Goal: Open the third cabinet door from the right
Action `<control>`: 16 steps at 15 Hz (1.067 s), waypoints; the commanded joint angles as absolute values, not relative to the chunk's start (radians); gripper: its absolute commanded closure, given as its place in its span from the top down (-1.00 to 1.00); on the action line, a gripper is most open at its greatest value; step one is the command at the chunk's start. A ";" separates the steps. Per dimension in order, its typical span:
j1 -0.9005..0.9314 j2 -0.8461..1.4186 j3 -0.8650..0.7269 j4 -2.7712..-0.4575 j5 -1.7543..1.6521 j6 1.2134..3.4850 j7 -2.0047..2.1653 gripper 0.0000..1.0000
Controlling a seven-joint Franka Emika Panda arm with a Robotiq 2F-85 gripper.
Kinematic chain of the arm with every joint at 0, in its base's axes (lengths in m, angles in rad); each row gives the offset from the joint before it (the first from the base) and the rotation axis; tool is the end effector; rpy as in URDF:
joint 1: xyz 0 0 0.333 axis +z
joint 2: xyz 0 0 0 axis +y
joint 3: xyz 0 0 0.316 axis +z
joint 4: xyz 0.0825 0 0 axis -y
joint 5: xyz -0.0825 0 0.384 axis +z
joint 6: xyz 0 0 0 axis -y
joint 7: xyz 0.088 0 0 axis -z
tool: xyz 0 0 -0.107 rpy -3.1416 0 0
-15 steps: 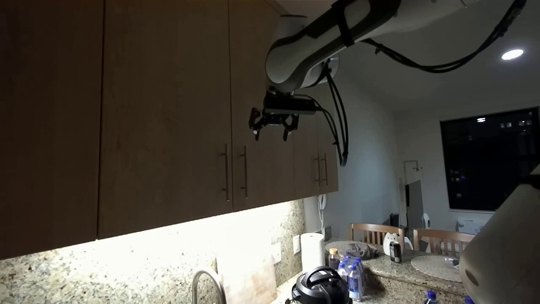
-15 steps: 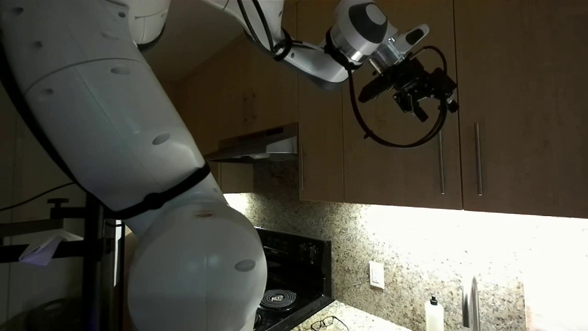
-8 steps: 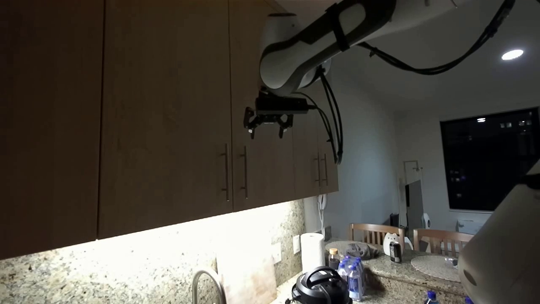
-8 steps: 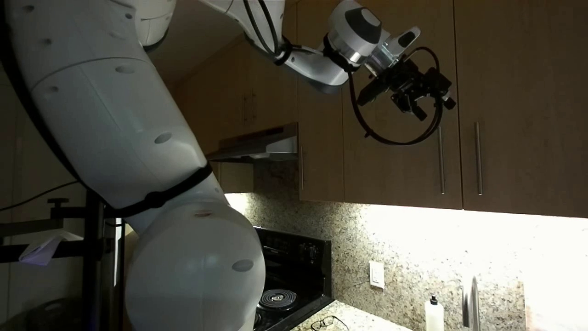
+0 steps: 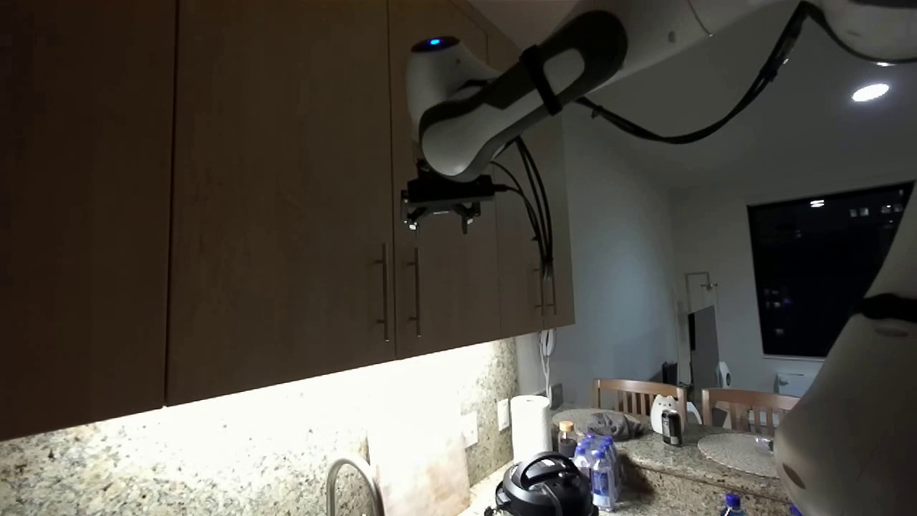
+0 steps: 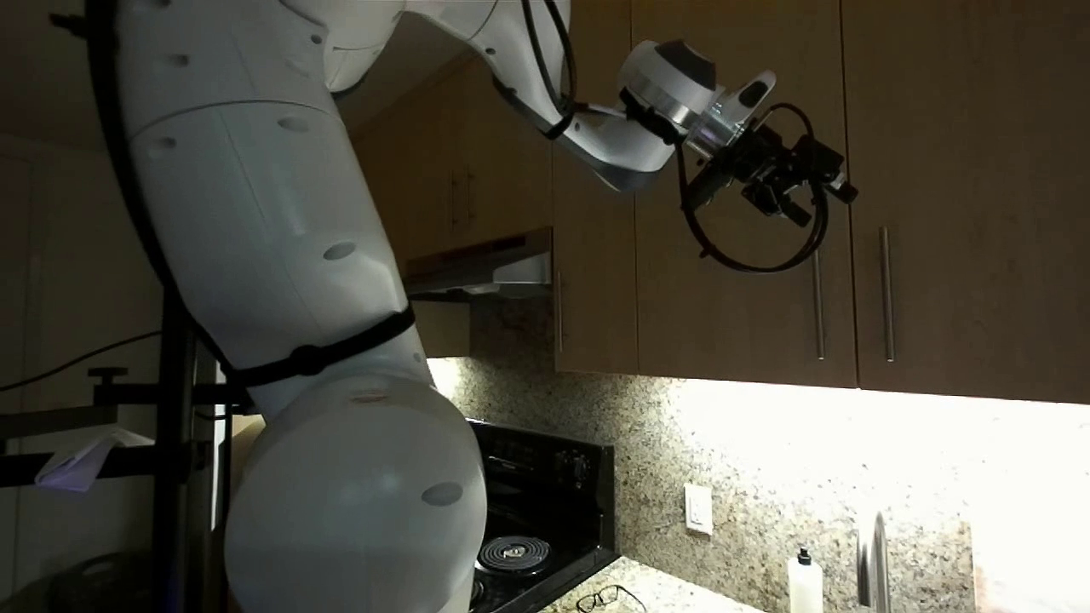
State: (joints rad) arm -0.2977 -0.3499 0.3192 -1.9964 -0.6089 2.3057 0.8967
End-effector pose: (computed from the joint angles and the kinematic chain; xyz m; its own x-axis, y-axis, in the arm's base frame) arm 0.4993 0.0270 0.6755 0.5348 -0.3173 0.7831 -0.5811 -0.8109 0.0683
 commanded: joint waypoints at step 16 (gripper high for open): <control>-0.031 0.018 0.103 -1.624 -0.871 2.135 1.127 1.00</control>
